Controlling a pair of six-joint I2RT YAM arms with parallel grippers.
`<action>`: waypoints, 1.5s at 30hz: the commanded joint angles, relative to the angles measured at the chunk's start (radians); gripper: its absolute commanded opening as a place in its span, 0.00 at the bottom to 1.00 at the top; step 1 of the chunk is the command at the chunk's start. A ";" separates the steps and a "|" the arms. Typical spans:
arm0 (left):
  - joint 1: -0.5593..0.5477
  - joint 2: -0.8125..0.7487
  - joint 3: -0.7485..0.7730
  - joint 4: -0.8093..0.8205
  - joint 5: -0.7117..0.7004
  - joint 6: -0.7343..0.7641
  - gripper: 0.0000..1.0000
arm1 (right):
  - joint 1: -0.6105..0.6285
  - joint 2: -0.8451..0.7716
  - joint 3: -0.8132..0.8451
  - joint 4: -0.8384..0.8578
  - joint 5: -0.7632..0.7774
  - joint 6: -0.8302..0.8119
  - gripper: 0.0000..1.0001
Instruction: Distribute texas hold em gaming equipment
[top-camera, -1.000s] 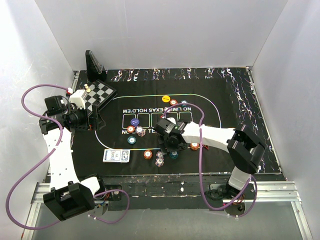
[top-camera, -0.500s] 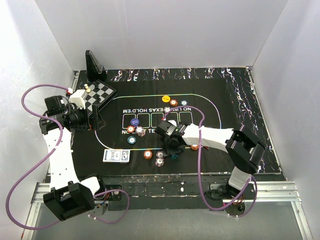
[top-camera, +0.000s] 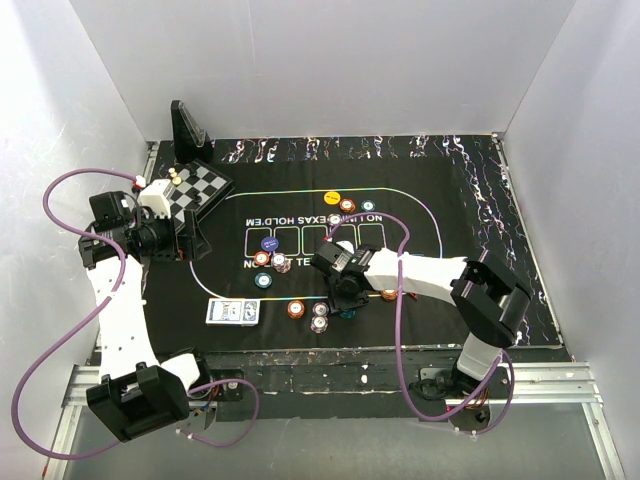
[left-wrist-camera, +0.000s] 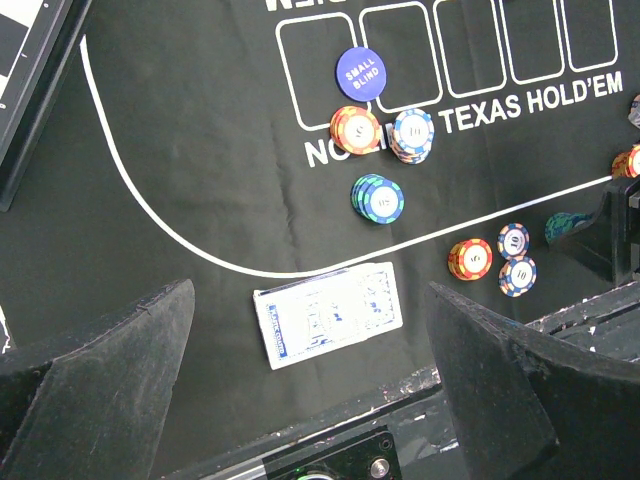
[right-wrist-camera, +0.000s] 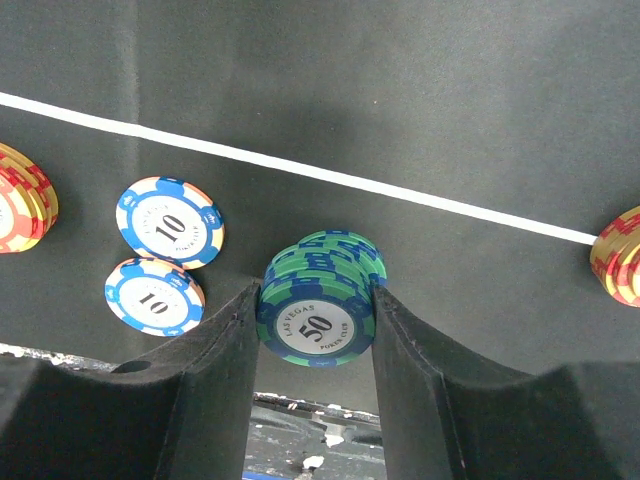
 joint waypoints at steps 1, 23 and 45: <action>-0.001 -0.022 -0.002 0.010 0.006 0.011 1.00 | 0.003 -0.008 -0.007 -0.008 0.033 0.012 0.33; 0.001 -0.022 0.018 0.000 -0.002 0.020 1.00 | -0.236 -0.097 0.069 -0.057 0.097 -0.100 0.01; -0.001 0.001 0.013 -0.005 0.012 0.050 1.00 | -0.384 0.048 0.053 0.043 0.105 -0.160 0.08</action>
